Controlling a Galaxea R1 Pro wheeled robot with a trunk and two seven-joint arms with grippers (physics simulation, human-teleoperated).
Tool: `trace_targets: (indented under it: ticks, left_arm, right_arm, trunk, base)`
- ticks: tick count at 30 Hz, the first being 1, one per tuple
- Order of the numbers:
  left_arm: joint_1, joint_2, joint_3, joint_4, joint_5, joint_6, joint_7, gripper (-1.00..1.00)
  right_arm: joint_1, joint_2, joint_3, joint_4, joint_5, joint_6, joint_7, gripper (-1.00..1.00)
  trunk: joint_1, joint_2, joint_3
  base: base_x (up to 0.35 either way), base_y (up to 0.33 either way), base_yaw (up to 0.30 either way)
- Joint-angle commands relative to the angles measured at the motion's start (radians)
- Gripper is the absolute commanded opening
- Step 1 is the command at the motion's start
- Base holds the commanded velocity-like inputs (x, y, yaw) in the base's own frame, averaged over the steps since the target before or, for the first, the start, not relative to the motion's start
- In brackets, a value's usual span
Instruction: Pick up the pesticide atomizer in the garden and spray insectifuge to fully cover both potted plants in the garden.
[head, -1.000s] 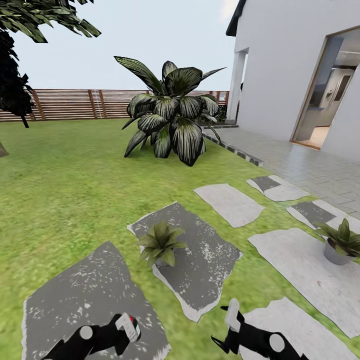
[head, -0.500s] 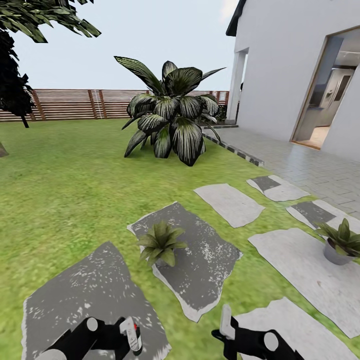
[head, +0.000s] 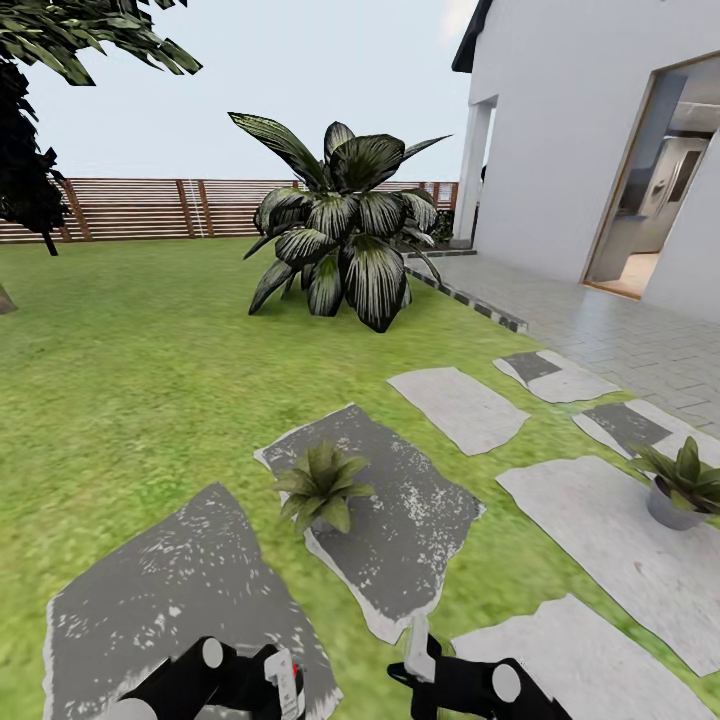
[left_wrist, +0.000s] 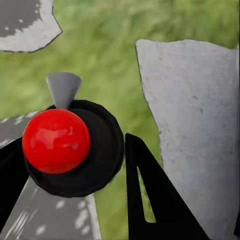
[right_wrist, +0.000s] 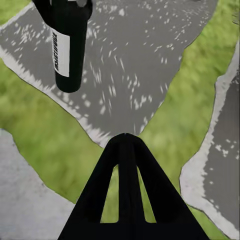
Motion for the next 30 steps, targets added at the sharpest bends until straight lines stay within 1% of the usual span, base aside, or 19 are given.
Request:
trace_targets:
  ticks: [1, 3, 4, 9, 12, 13, 15, 18, 19, 22, 30]
  left_arm:
    - [0.0, -0.006, 0.001, -0.001, -0.011, -0.008, -0.001, -1.0]
    - [0.0, -0.019, 0.0, -0.001, -0.011, -0.008, -0.001, -1.0]
    - [0.0, -0.028, 0.0, -0.001, -0.011, -0.008, -0.001, -1.0]
    - [0.0, -0.033, 0.0, -0.002, -0.009, -0.009, -0.001, -1.0]
    - [0.001, -0.049, 0.0, -0.003, -0.01, -0.01, 0.0, -1.0]
    - [0.001, -0.058, 0.0, -0.003, -0.011, -0.01, 0.0, -1.0]
    - [0.001, -0.064, 0.0, -0.003, -0.014, -0.01, 0.0, -1.0]
    - [0.0, -0.07, 0.0, -0.003, -0.029, -0.009, 0.001, -1.0]
    - [0.0, -0.078, 0.0, -0.003, -0.034, -0.009, 0.001, -1.0]
    - [0.0, -0.086, 0.001, -0.004, -0.036, -0.01, 0.0, -1.0]
    - [0.0, -0.09, 0.001, -0.027, -0.033, -0.014, -0.003, -1.0]
  right_arm:
    - [0.0, 0.007, -0.001, -0.001, 0.009, -0.005, 0.0, -1.0]
    - [0.0, 0.023, -0.001, -0.002, 0.008, -0.005, 0.0, -1.0]
    - [0.0, 0.037, -0.001, -0.001, 0.008, -0.005, 0.0, -1.0]
    - [0.0, 0.063, 0.0, -0.001, 0.007, -0.005, 0.0, -1.0]
    - [0.0, 0.089, 0.0, -0.001, 0.007, -0.005, 0.0, -1.0]
    - [0.0, 0.095, 0.0, -0.002, 0.007, -0.005, 0.0, -1.0]
    - [0.0, 0.097, 0.0, -0.002, 0.007, -0.005, 0.0, -1.0]
    - [0.0, 0.099, 0.0, -0.001, 0.007, -0.005, 0.0, -1.0]
    - [0.0, 0.099, 0.0, -0.001, 0.007, -0.005, 0.0, -1.0]
    - [0.0, 0.099, 0.0, -0.001, 0.007, -0.005, 0.0, -1.0]
    - [0.0, 0.099, 0.0, -0.001, 0.007, -0.005, 0.0, -1.0]
  trunk:
    - [0.0, 0.0, -0.001]
    - [0.0, 0.0, -0.001]
    - [0.0, 0.0, -0.001]
    - [0.0, 0.0, -0.001]
    - [0.0, 0.0, -0.001]
    - [0.0, 0.0, -0.001]
    - [0.0, 0.0, -0.001]
    - [0.0, 0.0, -0.001]
    - [0.0, 0.0, -0.001]
    - [0.0, 0.0, -0.001]
    - [0.0, 0.0, -0.001]
  base:
    - [0.0, 0.0, 0.0]
    - [0.0, 0.0, 0.0]
    - [0.0, 0.0, 0.0]
    - [0.0, 0.0, 0.0]
    - [0.0, 0.0, 0.0]
    - [0.0, 0.0, 0.0]
    - [0.0, 0.0, 0.0]
    - [0.0, 0.0, 0.0]
    - [0.0, 0.0, 0.0]
    - [0.0, 0.0, 0.0]
    - [0.0, 0.0, 0.0]
